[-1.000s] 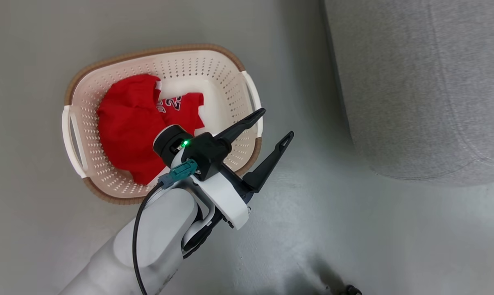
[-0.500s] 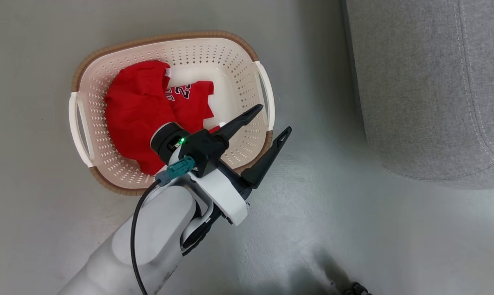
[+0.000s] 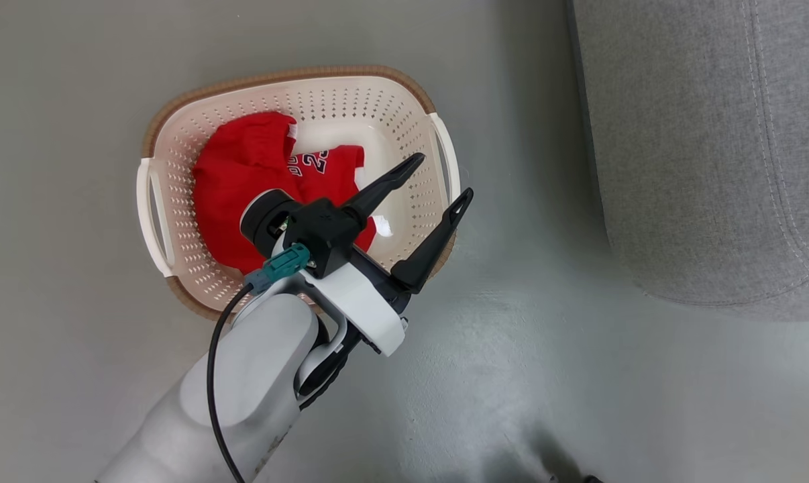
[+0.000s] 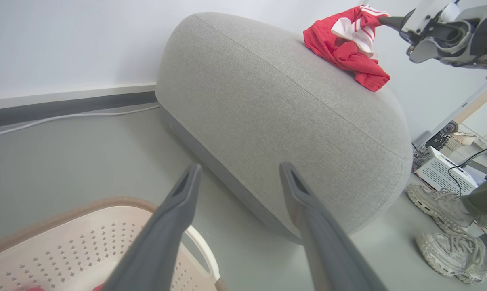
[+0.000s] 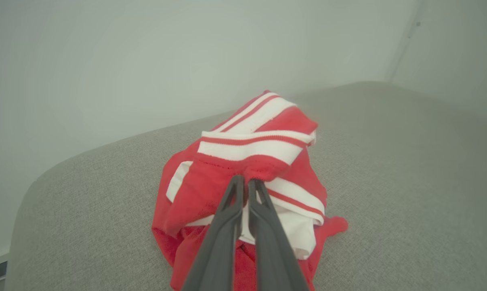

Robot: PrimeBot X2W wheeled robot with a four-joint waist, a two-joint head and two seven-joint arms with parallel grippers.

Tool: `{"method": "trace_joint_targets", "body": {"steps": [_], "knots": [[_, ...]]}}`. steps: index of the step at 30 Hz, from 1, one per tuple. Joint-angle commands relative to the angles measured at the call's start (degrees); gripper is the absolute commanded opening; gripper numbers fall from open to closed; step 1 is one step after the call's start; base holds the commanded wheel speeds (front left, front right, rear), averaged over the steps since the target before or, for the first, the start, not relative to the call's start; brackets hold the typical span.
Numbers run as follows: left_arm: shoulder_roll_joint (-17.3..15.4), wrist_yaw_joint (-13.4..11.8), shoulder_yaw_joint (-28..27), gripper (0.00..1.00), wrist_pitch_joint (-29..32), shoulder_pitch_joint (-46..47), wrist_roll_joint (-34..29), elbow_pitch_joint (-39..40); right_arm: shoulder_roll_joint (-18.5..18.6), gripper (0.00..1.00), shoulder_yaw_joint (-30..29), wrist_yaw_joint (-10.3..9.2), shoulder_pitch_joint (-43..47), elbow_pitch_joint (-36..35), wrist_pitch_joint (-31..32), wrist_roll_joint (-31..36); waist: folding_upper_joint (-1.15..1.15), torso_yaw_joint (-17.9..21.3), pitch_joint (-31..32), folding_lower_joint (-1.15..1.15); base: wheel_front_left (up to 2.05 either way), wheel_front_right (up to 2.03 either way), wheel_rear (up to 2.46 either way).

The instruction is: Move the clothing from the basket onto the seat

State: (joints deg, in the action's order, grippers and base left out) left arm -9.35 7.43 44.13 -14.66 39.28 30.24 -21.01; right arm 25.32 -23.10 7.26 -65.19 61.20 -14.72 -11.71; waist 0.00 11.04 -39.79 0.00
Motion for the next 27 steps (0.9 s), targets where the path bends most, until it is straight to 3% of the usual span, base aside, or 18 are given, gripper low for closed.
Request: {"method": "trace_joint_targets", "body": {"steps": [1,16,27], "knots": [[0.05,0.06,-1.65,1.0,-0.34,0.44,-0.66,1.56,1.54,1.0,0.81,0.23,2.2,-2.24,-0.28,-0.83,0.0,-0.19,0.53,0.0,0.0,0.0,0.0],[1.76,0.06,-7.56,1.0,-0.34,-4.04,-1.54,2.89,-0.26,1.0,11.57,0.23,15.27,-13.74,-0.28,-8.09,0.0,-2.55,10.04,0.0,0.0,0.0,0.0],[2.81,0.06,-16.12,1.0,-0.34,-10.0,-3.61,2.92,-1.53,1.0,19.94,0.23,21.85,-21.79,-0.28,-12.49,0.0,-6.31,18.77,0.0,0.0,0.0,0.0]]}}
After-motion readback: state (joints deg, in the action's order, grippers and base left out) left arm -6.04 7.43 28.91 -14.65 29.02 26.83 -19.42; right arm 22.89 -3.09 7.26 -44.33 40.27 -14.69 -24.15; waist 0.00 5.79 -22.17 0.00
